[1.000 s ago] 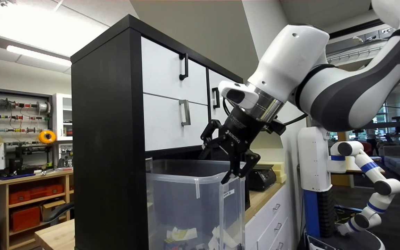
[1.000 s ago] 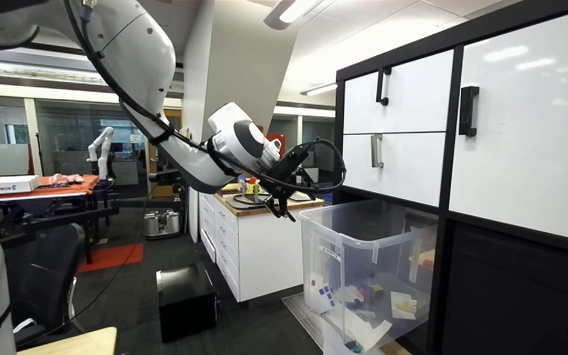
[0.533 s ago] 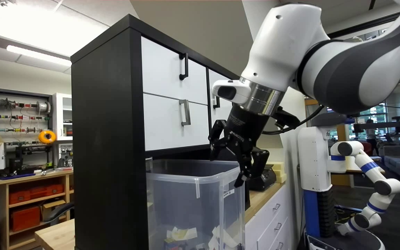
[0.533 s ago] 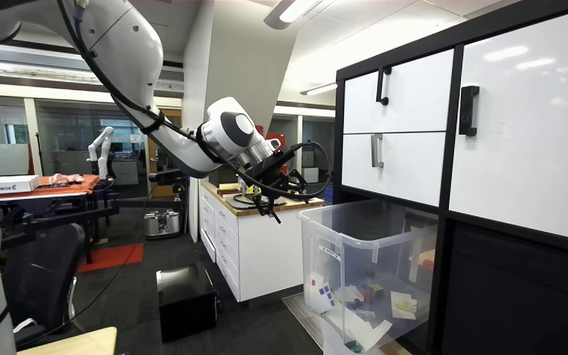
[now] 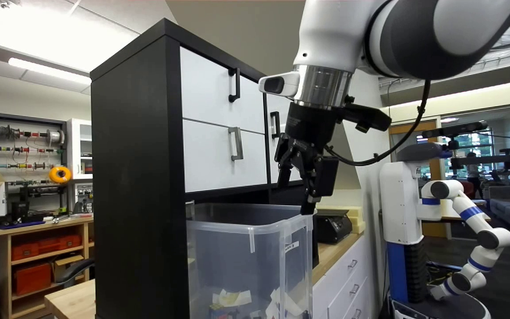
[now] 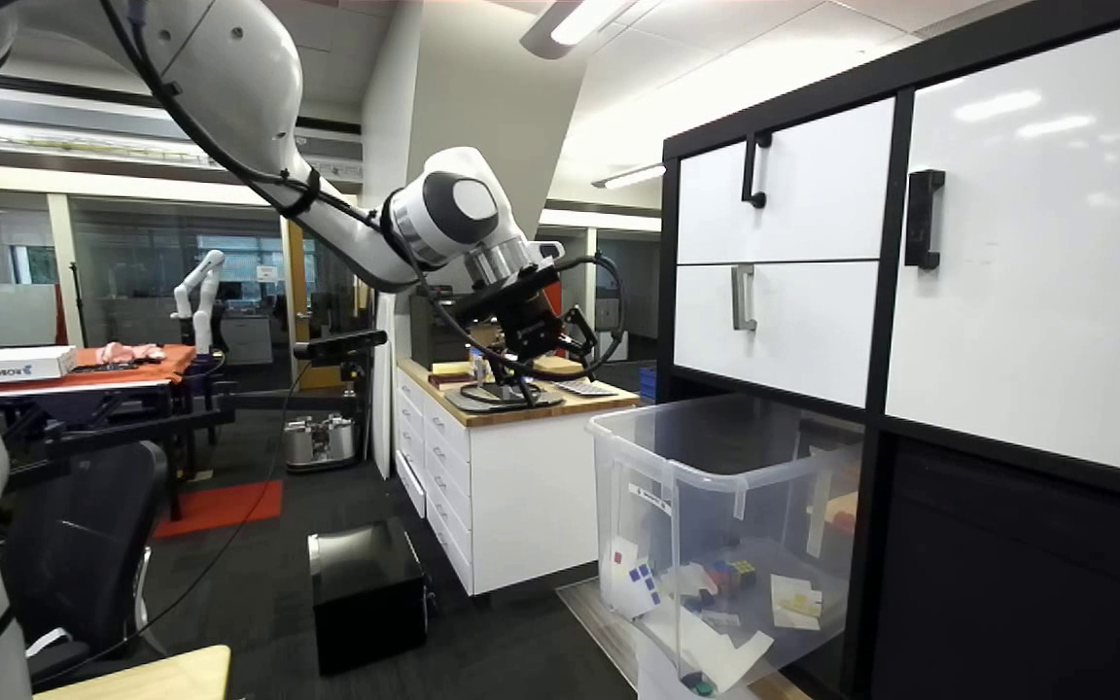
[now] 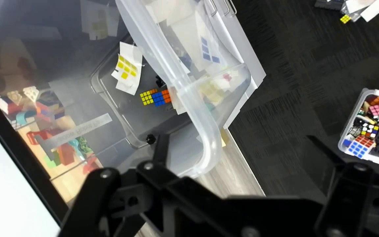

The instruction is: Pull out the storage box

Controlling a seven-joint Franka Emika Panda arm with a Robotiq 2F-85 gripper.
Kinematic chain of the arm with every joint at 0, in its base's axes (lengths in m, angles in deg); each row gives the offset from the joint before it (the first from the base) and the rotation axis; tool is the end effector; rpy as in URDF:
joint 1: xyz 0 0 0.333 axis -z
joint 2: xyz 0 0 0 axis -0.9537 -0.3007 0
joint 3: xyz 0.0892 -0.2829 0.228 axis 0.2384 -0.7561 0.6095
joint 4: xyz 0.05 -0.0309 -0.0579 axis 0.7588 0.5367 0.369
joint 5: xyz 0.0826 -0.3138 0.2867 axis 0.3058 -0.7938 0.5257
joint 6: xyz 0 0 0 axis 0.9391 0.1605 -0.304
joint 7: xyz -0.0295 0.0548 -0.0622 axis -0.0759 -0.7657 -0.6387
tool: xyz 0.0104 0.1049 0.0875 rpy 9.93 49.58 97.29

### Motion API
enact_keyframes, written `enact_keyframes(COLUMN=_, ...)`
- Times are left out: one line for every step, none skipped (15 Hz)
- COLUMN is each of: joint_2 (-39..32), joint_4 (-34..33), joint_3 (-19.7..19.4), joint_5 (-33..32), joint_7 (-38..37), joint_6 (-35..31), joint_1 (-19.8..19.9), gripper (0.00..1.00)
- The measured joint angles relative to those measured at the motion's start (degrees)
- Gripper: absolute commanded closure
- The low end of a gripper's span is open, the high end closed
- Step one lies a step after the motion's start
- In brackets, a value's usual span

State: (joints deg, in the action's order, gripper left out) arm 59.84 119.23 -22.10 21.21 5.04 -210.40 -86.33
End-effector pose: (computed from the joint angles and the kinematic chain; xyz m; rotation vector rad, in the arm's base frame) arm 0.5436 0.1777 0.4816 2.4353 1.2674 0.3878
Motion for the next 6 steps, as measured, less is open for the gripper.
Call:
enact_keyframes(joint_2=0.0, joint_4=-1.0, joint_3=0.1, joint_5=0.8, joint_7=-1.3, joint_6=1.5, joint_1=0.4, gripper=0.0)
enact_keyframes(joint_2=0.0, joint_4=-1.8, joint_3=0.2, joint_5=1.1, joint_7=-2.9, joint_6=2.8, joint_1=0.8, gripper=0.0)
enact_keyframes(joint_2=-0.1, joint_4=-2.5, joint_3=0.3, joint_5=1.4, joint_7=-4.3, joint_6=3.8, joint_1=1.1, gripper=0.0)
enact_keyframes(joint_2=-0.2, joint_4=-3.1, joint_3=0.3, joint_5=1.6, joint_7=-5.7, joint_6=4.7, joint_1=1.4, gripper=0.0)
enact_keyframes(joint_2=-0.2, joint_4=-3.5, joint_3=0.4, joint_5=1.7, joint_7=-7.0, joint_6=5.5, joint_1=1.6, gripper=0.0)
enact_keyframes(joint_2=-0.3, joint_4=-3.8, joint_3=0.4, joint_5=1.8, joint_7=-7.9, joint_6=5.9, joint_1=1.8, gripper=0.0)
